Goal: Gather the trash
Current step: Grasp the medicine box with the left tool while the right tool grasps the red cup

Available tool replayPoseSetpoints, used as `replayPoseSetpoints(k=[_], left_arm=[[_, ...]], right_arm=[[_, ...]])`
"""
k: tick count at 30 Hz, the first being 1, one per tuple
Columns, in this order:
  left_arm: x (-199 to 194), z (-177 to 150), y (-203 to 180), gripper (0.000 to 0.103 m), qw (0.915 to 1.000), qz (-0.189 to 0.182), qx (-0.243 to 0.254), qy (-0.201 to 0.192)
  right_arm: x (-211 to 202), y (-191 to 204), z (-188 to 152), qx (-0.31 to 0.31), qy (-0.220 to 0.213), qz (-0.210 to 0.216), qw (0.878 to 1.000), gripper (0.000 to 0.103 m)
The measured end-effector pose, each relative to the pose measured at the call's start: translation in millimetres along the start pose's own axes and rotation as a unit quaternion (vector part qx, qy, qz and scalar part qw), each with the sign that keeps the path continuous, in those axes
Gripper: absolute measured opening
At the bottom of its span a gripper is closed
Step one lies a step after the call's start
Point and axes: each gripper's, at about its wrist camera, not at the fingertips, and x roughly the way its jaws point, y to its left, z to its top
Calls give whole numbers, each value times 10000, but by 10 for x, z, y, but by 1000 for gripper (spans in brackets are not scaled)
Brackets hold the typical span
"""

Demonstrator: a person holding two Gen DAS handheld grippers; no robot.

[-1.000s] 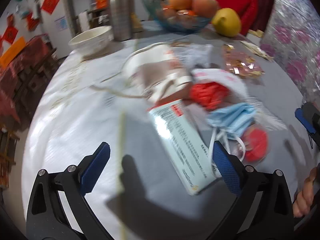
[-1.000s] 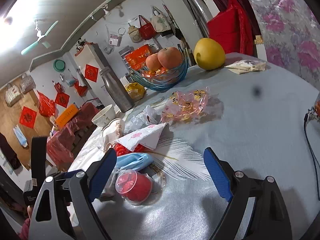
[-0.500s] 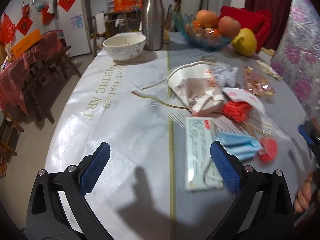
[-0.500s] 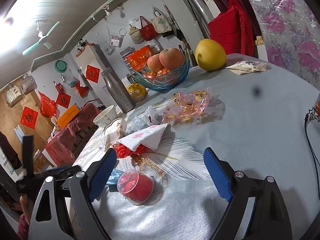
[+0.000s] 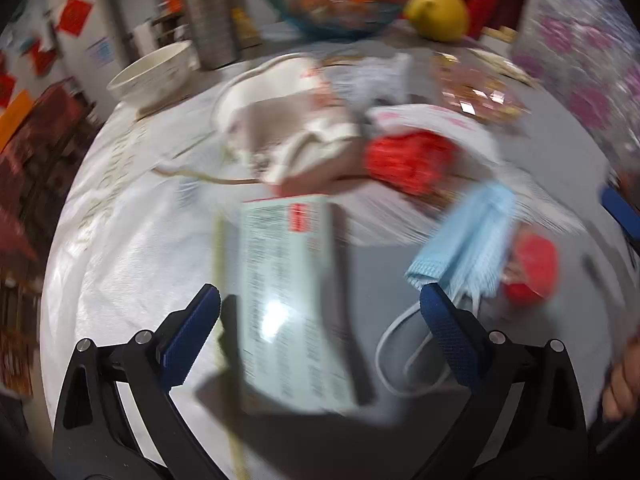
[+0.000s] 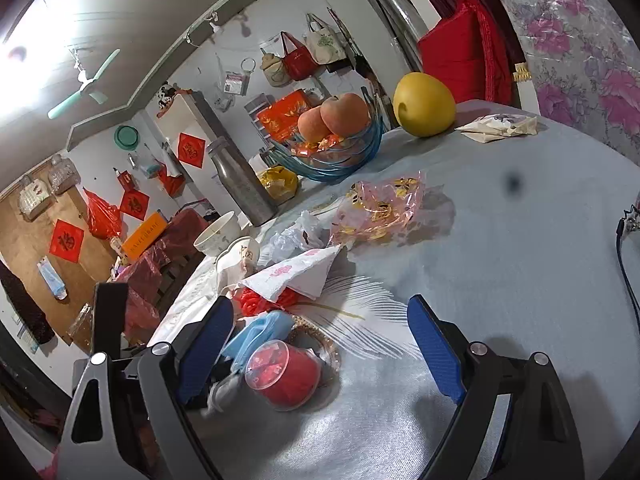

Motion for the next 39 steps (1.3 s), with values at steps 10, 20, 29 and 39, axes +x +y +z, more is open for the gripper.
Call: replayPoseSetpoints(k=[10, 20, 29, 39], left_arm=[[-10, 39, 291, 96, 9987, 117, -498, -88], [-127, -64, 229, 45, 9970, 404, -323, -577], [-137, -46, 320, 45, 9957, 218, -516, -737], [-123, -43, 321, 45, 9957, 191, -529, -737]], right_arm=[[2, 29, 1, -58, 9, 4, 10000, 87], [112, 175, -31, -442, 458, 140, 9979, 87], [447, 691, -260, -2013, 1050, -999, 9687, 67], [451, 681, -241, -1900, 1118, -798, 9721, 72]])
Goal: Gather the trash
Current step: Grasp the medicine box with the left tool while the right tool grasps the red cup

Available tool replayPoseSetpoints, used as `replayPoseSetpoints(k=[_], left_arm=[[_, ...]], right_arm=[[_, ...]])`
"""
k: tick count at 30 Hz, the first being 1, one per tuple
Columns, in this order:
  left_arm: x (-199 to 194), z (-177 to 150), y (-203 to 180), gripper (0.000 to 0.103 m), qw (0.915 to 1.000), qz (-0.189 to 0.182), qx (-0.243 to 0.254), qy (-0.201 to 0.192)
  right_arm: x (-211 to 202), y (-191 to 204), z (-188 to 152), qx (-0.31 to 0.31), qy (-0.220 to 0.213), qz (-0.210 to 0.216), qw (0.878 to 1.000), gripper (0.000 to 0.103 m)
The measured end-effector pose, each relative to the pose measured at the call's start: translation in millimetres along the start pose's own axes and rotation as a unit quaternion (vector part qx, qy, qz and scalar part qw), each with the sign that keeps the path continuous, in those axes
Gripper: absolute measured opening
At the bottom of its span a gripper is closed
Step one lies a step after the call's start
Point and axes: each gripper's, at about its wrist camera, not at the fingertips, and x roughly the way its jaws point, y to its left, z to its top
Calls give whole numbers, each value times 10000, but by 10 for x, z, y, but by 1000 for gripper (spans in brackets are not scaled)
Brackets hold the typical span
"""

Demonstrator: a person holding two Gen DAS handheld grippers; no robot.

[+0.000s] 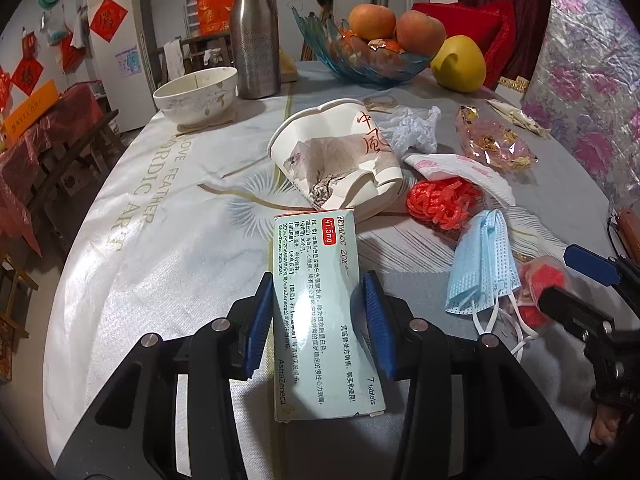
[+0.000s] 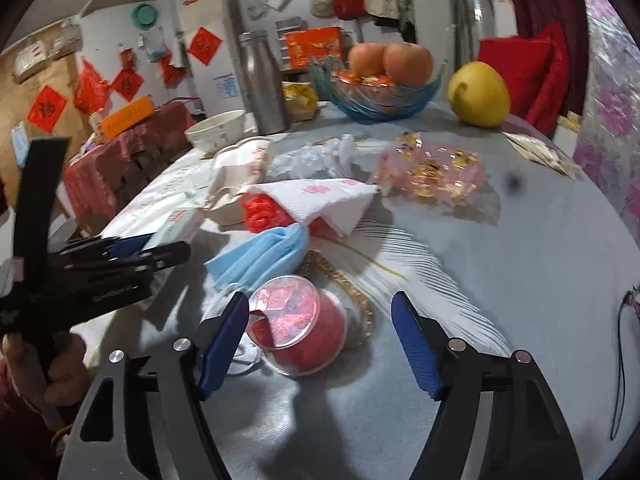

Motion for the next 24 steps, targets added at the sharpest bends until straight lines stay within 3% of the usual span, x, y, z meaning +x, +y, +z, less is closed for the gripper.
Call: replayPoseSetpoints(k=[2, 4, 7, 11, 19, 24], left_arm=[[2, 0, 11, 45, 10000, -42, -37, 5], [7, 1, 0, 45, 10000, -39, -17, 8], [5, -6, -29, 45, 10000, 2, 70, -10], [13, -14, -39, 45, 9999, -9, 104, 13], [-168, -41, 60, 45, 9996, -121, -105, -250], [-524, -76, 168, 45, 9984, -19, -164, -545]], right_arm=[[-42, 88, -6, -213, -148, -66, 9996, 72], [2, 126, 1, -299, -25, -114, 9995, 72], [145, 40, 6, -54, 417, 33, 9991, 52], [175, 84, 1, -191, 535, -10, 9984, 50], [-145, -11, -10, 78, -362, -4, 9993, 50], [-369, -100, 13, 371, -733, 337, 9960, 50]])
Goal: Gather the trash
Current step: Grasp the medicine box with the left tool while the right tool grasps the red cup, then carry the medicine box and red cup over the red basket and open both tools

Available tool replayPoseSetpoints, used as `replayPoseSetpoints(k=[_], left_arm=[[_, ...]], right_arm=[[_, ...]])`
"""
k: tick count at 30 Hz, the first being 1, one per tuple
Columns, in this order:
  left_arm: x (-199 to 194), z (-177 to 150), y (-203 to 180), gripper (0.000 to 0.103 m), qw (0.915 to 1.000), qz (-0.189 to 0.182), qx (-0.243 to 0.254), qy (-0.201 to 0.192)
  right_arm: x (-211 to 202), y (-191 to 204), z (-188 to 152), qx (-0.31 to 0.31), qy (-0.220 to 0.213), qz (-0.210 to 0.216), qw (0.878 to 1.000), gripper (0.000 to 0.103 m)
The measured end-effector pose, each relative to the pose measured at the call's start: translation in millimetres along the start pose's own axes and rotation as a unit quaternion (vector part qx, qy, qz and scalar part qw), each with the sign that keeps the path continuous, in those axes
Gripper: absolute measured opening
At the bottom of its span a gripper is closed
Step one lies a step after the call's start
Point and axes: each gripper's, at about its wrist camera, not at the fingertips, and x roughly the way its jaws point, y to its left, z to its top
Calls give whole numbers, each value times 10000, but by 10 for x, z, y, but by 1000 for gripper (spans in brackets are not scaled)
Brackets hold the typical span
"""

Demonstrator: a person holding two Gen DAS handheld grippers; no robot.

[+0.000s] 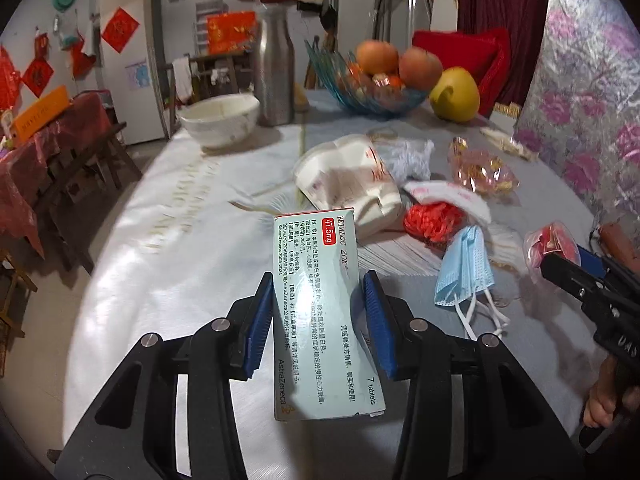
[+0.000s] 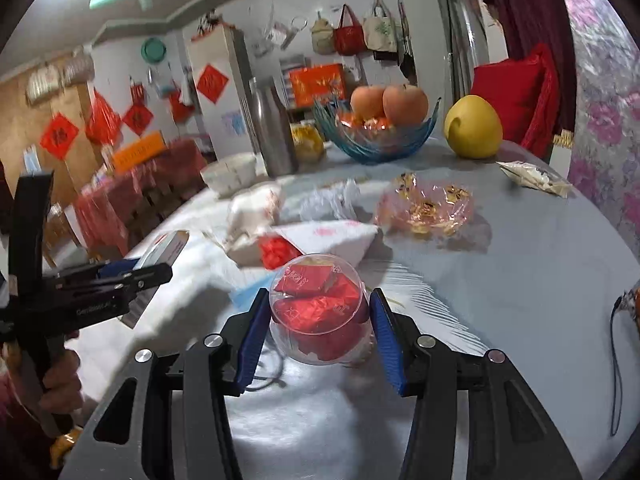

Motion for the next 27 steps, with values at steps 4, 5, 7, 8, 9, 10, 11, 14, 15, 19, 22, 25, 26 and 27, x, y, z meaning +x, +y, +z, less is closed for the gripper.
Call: replayPoseSetpoints(k=[4, 5, 7, 8, 9, 10, 11, 14, 15, 19, 22, 25, 26, 27], left_arm=[[-328, 24, 134, 45, 9994, 143, -136, -290], [-396, 19, 157, 45, 9991, 183, -154, -352], [-581, 5, 228, 45, 9981, 284, -213, -507], [-647, 3, 253, 45, 9977, 320, -227, -557], [-731, -10, 286, 45, 9971, 374, -240, -625], [-835, -29, 325, 45, 9961, 450, -252, -710], [-900, -45, 352, 45, 9956, 494, -259, -758], [-1156, -112, 456, 45, 9931, 665, -272, -931], [-1227, -136, 489, 45, 9922, 720, -267, -982], [-1518, -260, 643, 45, 9881, 917, -295, -1198], [-1685, -360, 779, 45, 9854, 1056, -352, -1288], [-1829, -463, 938, 45, 9827, 1237, -389, -1325], [-1871, -494, 991, 45, 9819, 1292, -404, -1328], [-1916, -535, 1057, 45, 9807, 1370, -425, -1326]], right_arm=[[-216, 74, 99, 43, -260, 162, 9995, 50], [-274, 109, 118, 22, -329, 199, 9993, 50], [-377, 214, 137, -55, -427, 286, 9987, 50], [-418, 266, 146, -101, -470, 331, 9983, 50], [-475, 338, 162, -170, -536, 383, 9977, 50], [-517, 387, 171, -205, -578, 416, 9973, 50], [-566, 452, 189, -254, -629, 483, 9965, 50], [-677, 617, 246, -348, -722, 713, 9942, 50], [-700, 681, 267, -390, -733, 797, 9934, 50], [-750, 936, 328, -536, -692, 1057, 9905, 50], [-761, 1144, 352, -664, -626, 1213, 9884, 50], [-765, 1374, 361, -803, -563, 1345, 9861, 50], [-766, 1458, 368, -862, -544, 1388, 9851, 50], [-765, 1544, 375, -926, -522, 1430, 9840, 50]])
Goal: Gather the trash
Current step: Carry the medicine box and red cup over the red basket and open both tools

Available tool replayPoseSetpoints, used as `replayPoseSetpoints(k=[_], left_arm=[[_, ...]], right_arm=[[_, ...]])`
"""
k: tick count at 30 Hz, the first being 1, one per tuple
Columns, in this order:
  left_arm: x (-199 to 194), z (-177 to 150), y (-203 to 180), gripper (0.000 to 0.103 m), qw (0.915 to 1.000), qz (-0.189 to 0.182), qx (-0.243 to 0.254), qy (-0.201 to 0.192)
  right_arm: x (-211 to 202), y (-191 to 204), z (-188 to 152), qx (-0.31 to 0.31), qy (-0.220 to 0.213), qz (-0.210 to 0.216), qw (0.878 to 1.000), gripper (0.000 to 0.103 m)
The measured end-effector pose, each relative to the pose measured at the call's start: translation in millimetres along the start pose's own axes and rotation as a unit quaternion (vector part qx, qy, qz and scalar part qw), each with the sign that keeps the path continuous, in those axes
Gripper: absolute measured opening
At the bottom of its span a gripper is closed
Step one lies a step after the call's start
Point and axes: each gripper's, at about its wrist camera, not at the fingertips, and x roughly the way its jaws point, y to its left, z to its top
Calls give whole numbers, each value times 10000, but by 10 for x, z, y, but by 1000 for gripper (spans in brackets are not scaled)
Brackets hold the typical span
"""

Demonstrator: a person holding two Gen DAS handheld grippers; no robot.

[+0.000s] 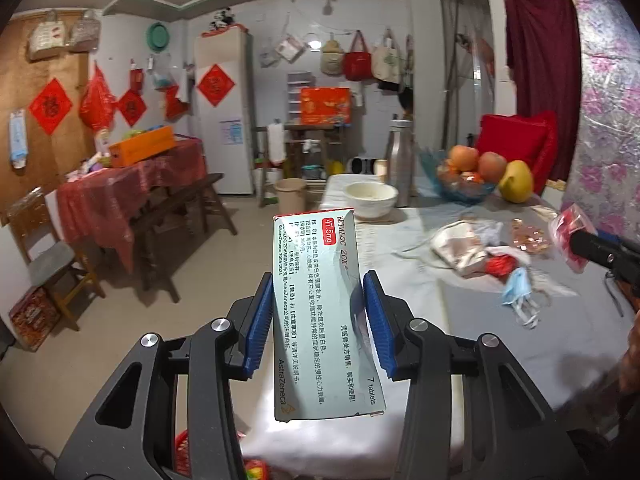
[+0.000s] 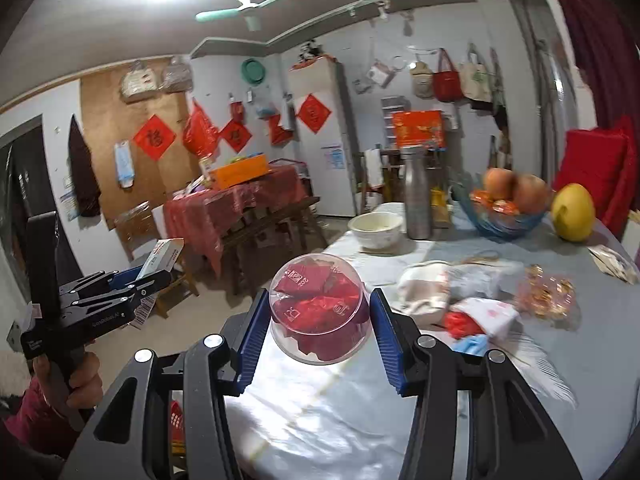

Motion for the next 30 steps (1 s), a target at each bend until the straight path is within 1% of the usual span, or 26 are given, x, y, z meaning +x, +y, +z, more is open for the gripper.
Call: replayPoseSetpoints(k=[6, 12, 17, 19, 24, 28, 30], left_arm=[[-99, -173, 419, 45, 9991, 416, -23, 107], [-147, -405, 826, 45, 9967, 747, -168, 278], [-104, -662, 1171, 45, 9934, 934, -337, 573], [-78, -750, 1277, 45, 9921, 965, -368, 709], [44, -1075, 1599, 45, 9865, 921, -592, 1217], [180, -1330, 1825, 45, 9802, 752, -876, 1611], [291, -1490, 1931, 45, 9754, 622, -1037, 1845]], right_arm=[[168, 438, 69, -298, 167, 249, 9991, 50], [365, 904, 74, -622, 401, 522, 9959, 50], [561, 1201, 64, -790, 646, 741, 9920, 50], [641, 1327, 53, -874, 746, 824, 9900, 50], [831, 1677, -25, -1069, 1014, 1018, 9838, 50], [966, 1868, -98, -1197, 1238, 1103, 9789, 50], [1046, 1953, -141, -1232, 1367, 1146, 9762, 50]])
